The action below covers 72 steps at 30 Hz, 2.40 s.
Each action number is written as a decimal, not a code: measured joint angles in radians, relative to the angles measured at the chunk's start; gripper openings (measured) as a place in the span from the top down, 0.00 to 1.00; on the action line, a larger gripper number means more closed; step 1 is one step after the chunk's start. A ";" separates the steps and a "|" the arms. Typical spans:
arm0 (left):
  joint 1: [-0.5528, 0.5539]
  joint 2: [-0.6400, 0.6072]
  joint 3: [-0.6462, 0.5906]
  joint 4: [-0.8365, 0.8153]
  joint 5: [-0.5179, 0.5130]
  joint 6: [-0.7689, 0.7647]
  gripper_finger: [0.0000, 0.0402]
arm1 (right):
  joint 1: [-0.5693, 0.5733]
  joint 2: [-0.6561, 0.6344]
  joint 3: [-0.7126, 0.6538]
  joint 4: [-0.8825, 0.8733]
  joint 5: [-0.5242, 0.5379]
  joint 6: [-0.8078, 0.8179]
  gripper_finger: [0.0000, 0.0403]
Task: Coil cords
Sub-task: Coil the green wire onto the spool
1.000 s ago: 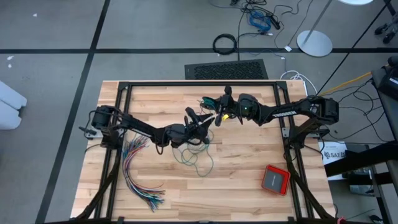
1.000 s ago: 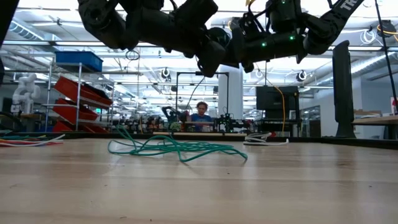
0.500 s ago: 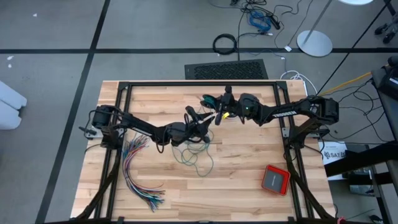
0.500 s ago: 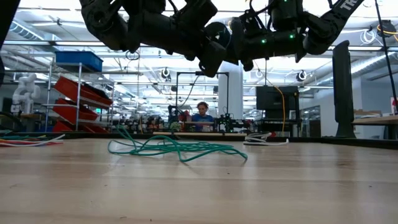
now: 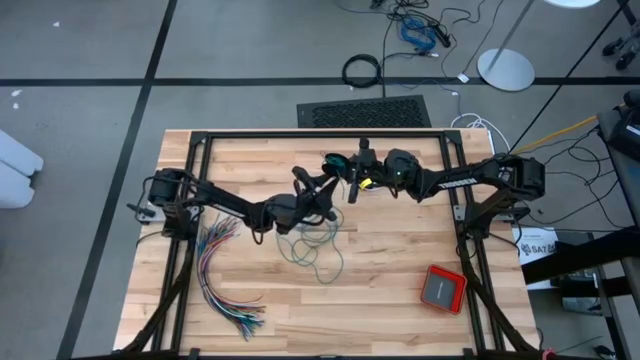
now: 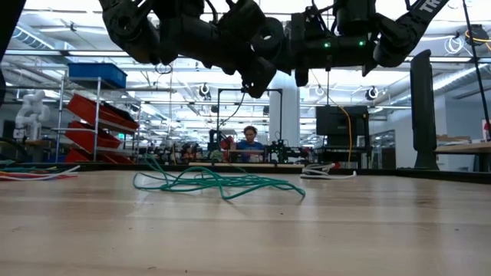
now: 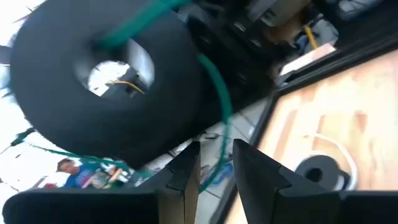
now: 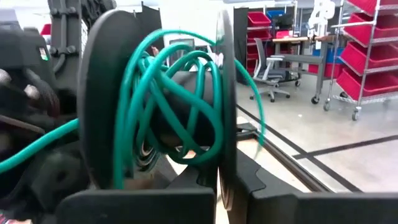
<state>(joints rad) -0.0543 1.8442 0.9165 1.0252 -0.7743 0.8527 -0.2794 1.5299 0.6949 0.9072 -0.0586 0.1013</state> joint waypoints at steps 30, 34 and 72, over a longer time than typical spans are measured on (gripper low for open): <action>-0.026 0.001 -0.008 0.082 -0.134 0.077 0.75 | 0.000 -0.001 0.000 -0.022 -0.056 0.009 1.00; -0.028 0.000 -0.008 0.056 -0.134 0.077 0.73 | 0.000 0.000 0.000 -0.028 -0.056 0.006 1.00; 0.040 -0.414 -0.260 -0.165 0.112 -0.086 0.50 | -0.016 0.002 -0.002 -0.097 -0.170 -0.036 1.00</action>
<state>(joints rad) -0.0144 1.4299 0.6562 0.8598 -0.6623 0.7672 -0.2955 1.5314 0.6930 0.8106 -0.2291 0.0652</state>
